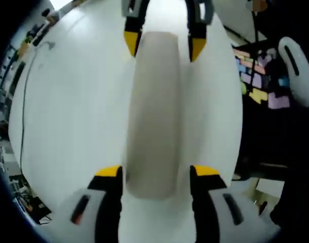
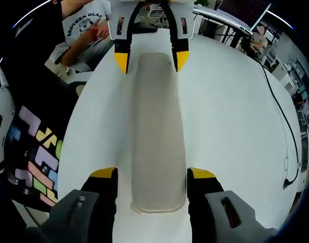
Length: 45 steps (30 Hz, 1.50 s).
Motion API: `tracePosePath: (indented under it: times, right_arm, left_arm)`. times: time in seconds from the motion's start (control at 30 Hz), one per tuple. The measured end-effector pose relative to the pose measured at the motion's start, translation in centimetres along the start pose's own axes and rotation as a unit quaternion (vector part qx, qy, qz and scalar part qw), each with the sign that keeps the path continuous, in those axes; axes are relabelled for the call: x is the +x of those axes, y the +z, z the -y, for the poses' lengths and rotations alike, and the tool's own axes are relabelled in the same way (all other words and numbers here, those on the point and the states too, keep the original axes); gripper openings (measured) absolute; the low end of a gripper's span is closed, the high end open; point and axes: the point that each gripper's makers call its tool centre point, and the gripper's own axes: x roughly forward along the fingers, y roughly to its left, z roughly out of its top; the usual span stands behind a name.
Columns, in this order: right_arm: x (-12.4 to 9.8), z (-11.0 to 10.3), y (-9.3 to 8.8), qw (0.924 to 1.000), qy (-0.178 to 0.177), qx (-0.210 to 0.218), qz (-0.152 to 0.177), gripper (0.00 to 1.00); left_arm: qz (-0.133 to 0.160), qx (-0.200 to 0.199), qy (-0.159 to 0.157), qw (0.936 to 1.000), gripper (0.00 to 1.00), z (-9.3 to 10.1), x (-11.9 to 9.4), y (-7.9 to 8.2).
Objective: Arrange the utensils inside the cutlery case until each visible utensil rests in its matching compartment.
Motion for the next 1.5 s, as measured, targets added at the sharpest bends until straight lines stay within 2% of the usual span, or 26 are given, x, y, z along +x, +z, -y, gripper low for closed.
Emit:
tracePosePath:
  times: [0.1,0.2,0.27,0.33,0.53,0.57,0.6,0.63,0.67,0.83,0.9,1.0,1.27,1.43,1.5]
  right_arm:
    - [0.0,0.0,0.0,1.0,-0.002,-0.003,-0.005,0.5]
    - [0.0,0.1,0.2,0.9998,-0.001,-0.001,-0.018,0.49]
    - [0.1,-0.1,0.2,0.9997,-0.002,0.0,-0.024,0.49]
    - [0.1,-0.2,0.1,0.9997,-0.002,0.003,-0.022,0.49]
    - [0.0,-0.5,0.0,0.9998,-0.008,0.009,0.018,0.49]
    - [0.0,-0.6,0.1,0.9995,-0.006,0.003,0.03,0.47]
    - [0.0,-0.7,0.3,0.999,-0.002,-0.004,0.044,0.44]
    - [-0.1,-0.5,0.0,0.999,-0.005,0.003,0.045,0.44]
    - [0.0,-0.5,0.2,0.9985,-0.005,0.006,0.054,0.44]
    - [0.1,-0.7,0.2,0.9984,-0.009,0.007,0.055,0.44]
    - [0.1,-0.8,0.2,0.9988,-0.012,0.012,0.046,0.43]
    - [0.0,-0.7,0.2,0.9987,-0.015,0.021,0.043,0.43]
    - [0.0,-0.7,0.2,0.9989,-0.015,0.025,0.037,0.43]
    - [0.0,-0.6,0.2,0.9984,-0.012,0.027,0.048,0.43]
    - [0.0,-0.7,0.3,0.9981,-0.01,0.024,0.057,0.43]
  left_arm:
    - [-0.006,0.018,0.001,0.9998,0.54,-0.3,0.0,-0.5]
    - [-0.005,0.013,0.004,0.9999,0.53,-0.7,0.4,-0.3]
    - [-0.009,0.012,0.016,0.9998,0.46,-1.3,0.3,-0.3]
    - [-0.013,0.017,0.015,0.9996,0.46,-1.3,0.2,-0.2]
    - [-0.039,0.023,0.017,0.9988,0.46,-1.2,0.3,0.0]
    - [-0.046,0.033,0.019,0.9983,0.45,-1.1,0.3,0.1]
    - [-0.048,0.063,0.015,0.9967,0.44,-0.8,0.3,0.2]
    - [-0.043,0.083,0.017,0.9955,0.43,-0.7,0.3,0.3]
    - [-0.043,0.06,0.015,0.9971,0.44,-0.8,0.3,0.2]
    - [-0.064,0.065,0.017,0.9957,0.43,-0.6,0.4,0.3]
    - [-0.059,0.067,0.015,0.9959,0.43,-0.6,0.3,0.1]
    - [-0.027,0.065,0.009,0.9975,0.43,-0.6,0.3,0.2]
    - [-0.031,0.072,0.01,0.9969,0.43,-0.5,0.4,0.3]
    - [-0.039,0.064,0.013,0.9971,0.43,-0.4,0.5,0.2]
    - [-0.028,0.063,0.013,0.9975,0.43,-0.4,0.4,0.2]
